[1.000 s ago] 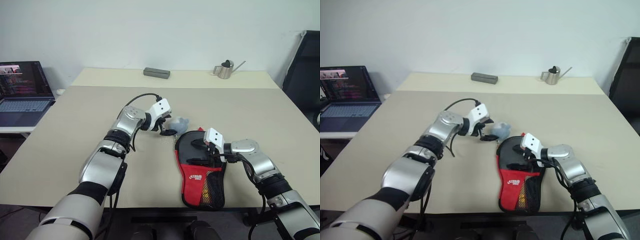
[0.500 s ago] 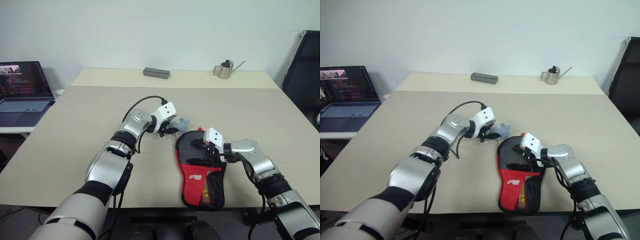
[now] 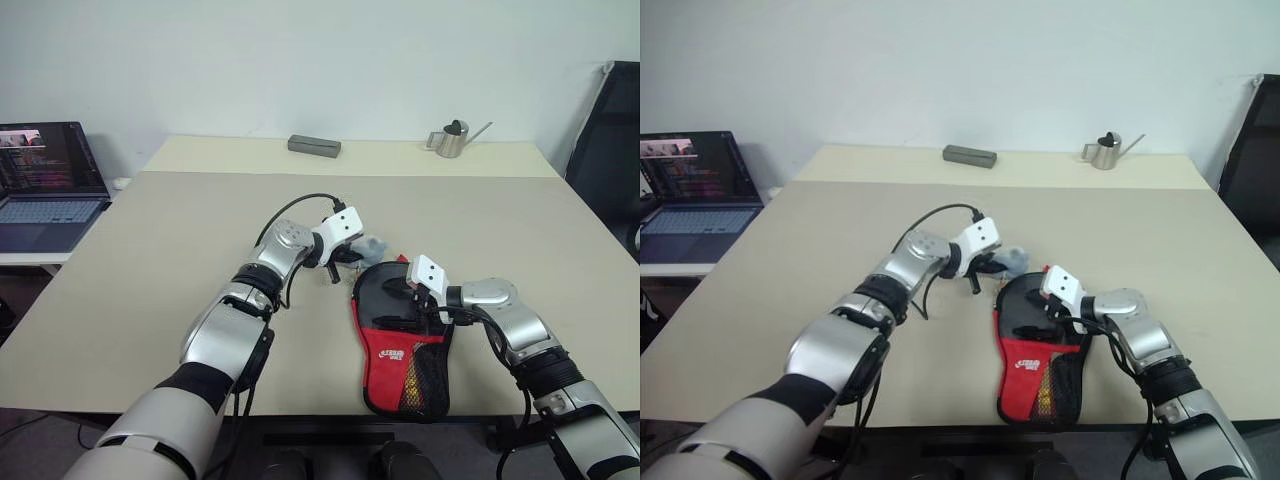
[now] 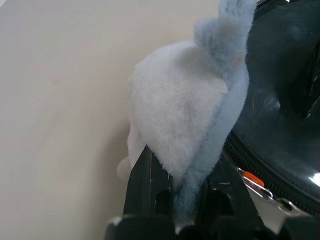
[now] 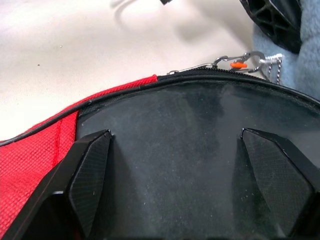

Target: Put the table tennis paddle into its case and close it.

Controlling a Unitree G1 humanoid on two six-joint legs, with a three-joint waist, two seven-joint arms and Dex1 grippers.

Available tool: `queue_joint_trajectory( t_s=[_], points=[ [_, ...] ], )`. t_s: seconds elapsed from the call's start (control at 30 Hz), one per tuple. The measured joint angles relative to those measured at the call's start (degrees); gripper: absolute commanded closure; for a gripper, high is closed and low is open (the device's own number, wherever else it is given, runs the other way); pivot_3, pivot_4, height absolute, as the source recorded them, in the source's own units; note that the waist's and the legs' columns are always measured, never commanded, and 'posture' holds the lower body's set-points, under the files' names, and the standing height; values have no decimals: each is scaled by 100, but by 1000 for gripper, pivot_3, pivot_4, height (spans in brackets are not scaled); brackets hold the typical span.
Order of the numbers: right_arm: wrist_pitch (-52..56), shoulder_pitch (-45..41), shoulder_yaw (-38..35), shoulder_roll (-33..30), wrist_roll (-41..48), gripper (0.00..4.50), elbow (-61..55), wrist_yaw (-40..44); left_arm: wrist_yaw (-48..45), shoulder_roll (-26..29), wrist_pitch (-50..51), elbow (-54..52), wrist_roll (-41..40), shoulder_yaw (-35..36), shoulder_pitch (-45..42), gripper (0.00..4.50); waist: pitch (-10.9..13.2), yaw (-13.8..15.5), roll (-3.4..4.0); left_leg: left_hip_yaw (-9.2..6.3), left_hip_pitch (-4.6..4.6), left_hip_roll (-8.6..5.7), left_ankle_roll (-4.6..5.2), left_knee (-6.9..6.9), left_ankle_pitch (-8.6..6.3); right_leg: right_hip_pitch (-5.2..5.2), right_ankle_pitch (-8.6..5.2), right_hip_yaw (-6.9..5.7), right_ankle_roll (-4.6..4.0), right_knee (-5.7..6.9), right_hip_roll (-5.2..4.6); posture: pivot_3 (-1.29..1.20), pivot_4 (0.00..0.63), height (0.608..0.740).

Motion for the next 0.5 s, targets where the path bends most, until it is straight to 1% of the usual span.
queue_joint_trajectory(
  t_s=[0.5],
  points=[
    [82, -6, 20, -10, -39, 0, -29, -25, 669, -257, -197, 244, 294, -99, -107, 4315, -2, 5, 0, -12, 3, 2, 0, -15, 0, 23, 10, -8, 17, -53, 0, 0, 150, 740]
  ],
)
